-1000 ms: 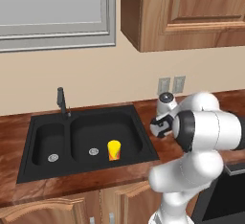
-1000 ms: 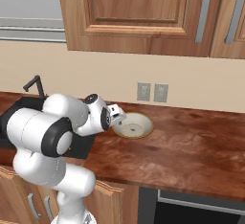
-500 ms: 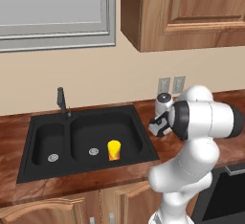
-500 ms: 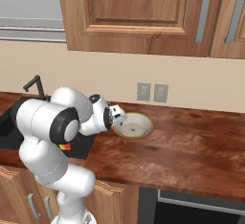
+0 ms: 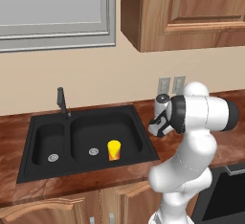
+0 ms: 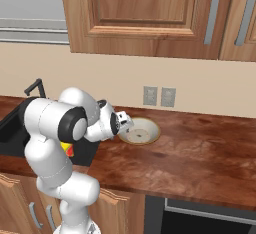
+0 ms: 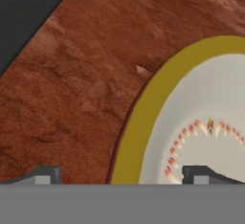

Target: Place the bowl in the left basin and the cup in the right basin of the sink.

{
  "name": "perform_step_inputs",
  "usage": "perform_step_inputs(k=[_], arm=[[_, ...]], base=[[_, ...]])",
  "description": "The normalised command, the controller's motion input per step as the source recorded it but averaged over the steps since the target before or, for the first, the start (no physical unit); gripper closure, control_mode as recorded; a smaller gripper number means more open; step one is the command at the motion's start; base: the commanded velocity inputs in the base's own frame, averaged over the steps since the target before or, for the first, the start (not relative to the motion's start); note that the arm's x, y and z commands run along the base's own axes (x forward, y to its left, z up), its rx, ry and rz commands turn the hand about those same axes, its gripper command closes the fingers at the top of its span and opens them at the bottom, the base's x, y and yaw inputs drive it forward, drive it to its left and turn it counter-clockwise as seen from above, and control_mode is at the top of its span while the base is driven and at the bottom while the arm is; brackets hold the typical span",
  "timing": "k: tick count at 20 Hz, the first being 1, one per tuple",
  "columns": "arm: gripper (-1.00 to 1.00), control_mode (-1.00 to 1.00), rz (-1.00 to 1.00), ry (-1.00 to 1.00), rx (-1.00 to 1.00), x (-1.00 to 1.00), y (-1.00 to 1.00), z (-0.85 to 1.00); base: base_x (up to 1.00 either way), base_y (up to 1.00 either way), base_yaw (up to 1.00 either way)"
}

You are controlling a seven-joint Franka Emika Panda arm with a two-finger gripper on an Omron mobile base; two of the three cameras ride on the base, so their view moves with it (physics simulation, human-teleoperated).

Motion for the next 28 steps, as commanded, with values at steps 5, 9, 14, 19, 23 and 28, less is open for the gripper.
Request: perform_step_inputs(k=[5, 9, 14, 19, 23, 28], arm=[[1.0, -1.0, 0.0, 0.02, 0.0, 0.04, 0.0, -0.08], [1.0, -1.0, 0.0, 0.0, 0.0, 0.0, 0.0, 0.0], [1.0, -1.0, 0.0, 0.0, 0.0, 0.0, 0.0, 0.0], [1.0, -1.0, 0.0, 0.0, 0.0, 0.01, -0.04, 0.1], [1.0, -1.0, 0.0, 0.0, 0.0, 0.0, -0.04, 0.27], [1.0, -1.0, 0.0, -0.03, 0.0, -0.01, 0.0, 0.35]], base=[[0.0, 0.0, 0.0], [0.0, 0.0, 0.0], [0.0, 0.0, 0.0], [0.0, 0.0, 0.0], [0.0, 0.0, 0.0], [0.0, 0.0, 0.0]])
